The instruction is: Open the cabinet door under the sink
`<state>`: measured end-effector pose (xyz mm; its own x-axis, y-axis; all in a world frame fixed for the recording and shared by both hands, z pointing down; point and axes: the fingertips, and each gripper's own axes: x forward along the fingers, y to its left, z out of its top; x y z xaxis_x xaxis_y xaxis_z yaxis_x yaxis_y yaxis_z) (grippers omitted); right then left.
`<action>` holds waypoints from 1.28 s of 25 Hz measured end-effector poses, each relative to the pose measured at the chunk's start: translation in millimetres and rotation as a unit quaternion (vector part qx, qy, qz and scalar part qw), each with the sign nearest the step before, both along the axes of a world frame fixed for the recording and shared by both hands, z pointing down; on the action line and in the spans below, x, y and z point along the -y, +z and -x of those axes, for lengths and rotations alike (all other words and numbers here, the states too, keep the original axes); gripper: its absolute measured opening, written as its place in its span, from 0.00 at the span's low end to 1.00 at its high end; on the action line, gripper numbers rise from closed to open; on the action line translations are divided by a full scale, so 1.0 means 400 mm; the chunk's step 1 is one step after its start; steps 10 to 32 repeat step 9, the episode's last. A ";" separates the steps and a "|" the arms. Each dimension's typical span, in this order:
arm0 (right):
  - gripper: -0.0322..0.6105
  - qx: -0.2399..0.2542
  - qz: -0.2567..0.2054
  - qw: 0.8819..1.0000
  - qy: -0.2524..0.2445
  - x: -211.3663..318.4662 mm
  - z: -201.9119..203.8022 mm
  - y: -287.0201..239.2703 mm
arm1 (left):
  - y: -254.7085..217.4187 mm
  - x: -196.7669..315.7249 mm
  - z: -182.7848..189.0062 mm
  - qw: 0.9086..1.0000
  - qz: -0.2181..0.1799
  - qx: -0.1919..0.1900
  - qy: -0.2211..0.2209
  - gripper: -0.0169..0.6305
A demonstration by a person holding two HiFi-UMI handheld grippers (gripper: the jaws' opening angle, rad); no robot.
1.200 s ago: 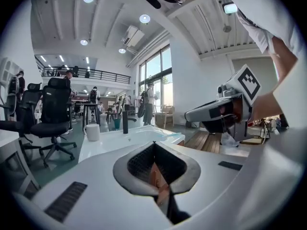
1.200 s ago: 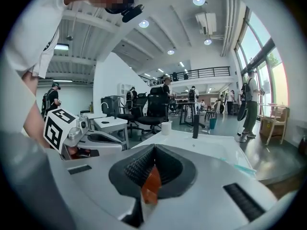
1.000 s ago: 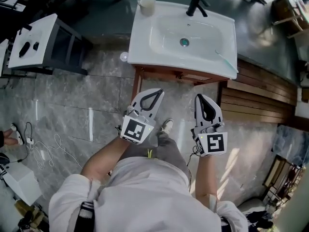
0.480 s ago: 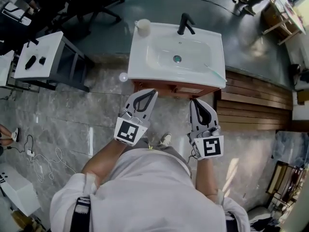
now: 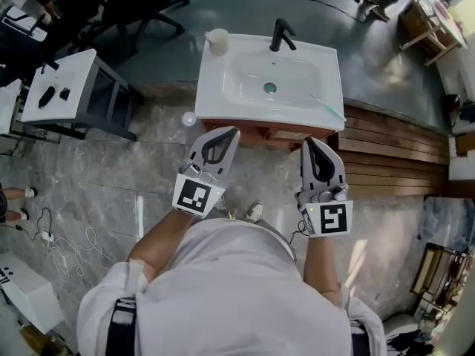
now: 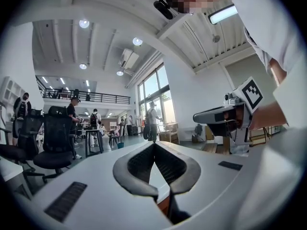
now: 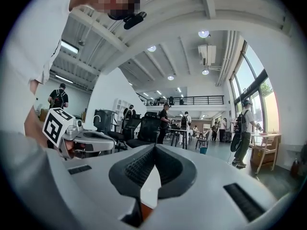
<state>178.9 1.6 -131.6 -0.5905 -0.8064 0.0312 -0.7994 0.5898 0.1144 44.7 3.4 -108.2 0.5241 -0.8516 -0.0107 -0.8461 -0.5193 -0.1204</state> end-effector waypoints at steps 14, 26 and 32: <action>0.10 0.006 0.005 1.000 0.007 0.024 0.005 0.031 | 0.029 0.027 0.038 1.000 0.005 0.000 -0.014 0.05; 0.10 0.006 0.005 1.000 0.007 0.024 0.005 0.031 | 0.029 0.027 0.038 1.000 0.005 0.000 -0.014 0.05; 0.10 0.006 0.005 1.000 0.007 0.024 0.005 0.031 | 0.029 0.027 0.038 1.000 0.005 0.000 -0.014 0.05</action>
